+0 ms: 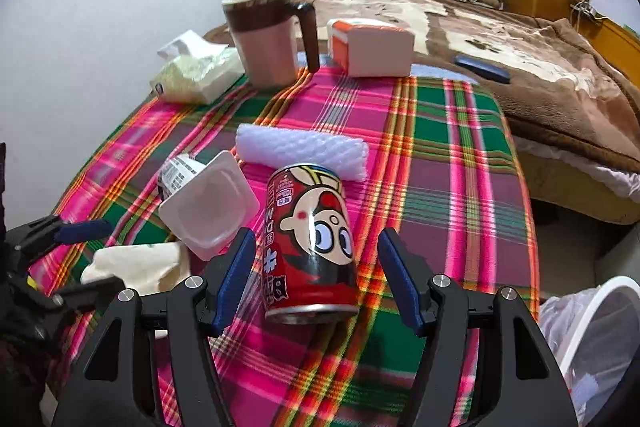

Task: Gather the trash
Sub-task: 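Grasp the red cartoon can with the right tool while the left tool grasps the crumpled paper, then lift the red can with the right tool while the left tool lifts the paper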

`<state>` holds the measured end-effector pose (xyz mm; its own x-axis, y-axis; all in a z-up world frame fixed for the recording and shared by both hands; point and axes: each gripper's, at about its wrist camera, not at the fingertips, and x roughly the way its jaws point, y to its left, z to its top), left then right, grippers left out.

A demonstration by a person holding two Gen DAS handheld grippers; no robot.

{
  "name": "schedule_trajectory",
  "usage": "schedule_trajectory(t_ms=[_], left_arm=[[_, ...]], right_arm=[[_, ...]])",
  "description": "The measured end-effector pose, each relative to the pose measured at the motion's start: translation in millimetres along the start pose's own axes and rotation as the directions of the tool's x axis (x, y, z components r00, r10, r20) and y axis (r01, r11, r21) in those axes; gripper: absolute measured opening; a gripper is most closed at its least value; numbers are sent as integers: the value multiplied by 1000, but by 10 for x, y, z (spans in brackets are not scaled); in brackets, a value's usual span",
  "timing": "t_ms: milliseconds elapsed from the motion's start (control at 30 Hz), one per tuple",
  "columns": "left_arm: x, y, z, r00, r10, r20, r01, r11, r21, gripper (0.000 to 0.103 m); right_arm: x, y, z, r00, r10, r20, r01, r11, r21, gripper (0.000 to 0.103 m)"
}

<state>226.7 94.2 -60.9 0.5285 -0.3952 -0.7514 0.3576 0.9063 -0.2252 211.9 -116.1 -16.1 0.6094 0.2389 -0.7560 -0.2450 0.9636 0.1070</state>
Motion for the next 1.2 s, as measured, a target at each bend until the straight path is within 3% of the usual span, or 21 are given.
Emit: schedule_trajectory(t_ms=[200, 467, 600, 700, 833, 1200], left_arm=[[73, -83, -105, 999, 17, -33, -16, 1000, 20, 86], [45, -254, -225, 994, 103, -26, -101, 992, 74, 86], [27, -281, -252, 994, 102, -28, -100, 993, 68, 86], [11, -308, -268, 995, 97, -26, -95, 993, 69, 79], [-5, -379, -292, 996, 81, -28, -78, 993, 89, 67], [-97, -428, -293, 1000, 31, -1, -30, 998, 62, 36]], right_arm=[[93, 23, -15, 999, -17, -40, 15, 999, -40, 65], [148, 10, -72, 998, -13, -59, 12, 1000, -23, 65], [144, 31, -96, 999, -15, -50, 14, 1000, -28, 65], [130, 38, -101, 999, -14, -45, 13, 1000, -29, 64], [110, 44, -122, 999, -17, -36, 16, 999, -31, 56], [36, 24, -191, 1000, -13, -9, 13, 1000, -11, 55]])
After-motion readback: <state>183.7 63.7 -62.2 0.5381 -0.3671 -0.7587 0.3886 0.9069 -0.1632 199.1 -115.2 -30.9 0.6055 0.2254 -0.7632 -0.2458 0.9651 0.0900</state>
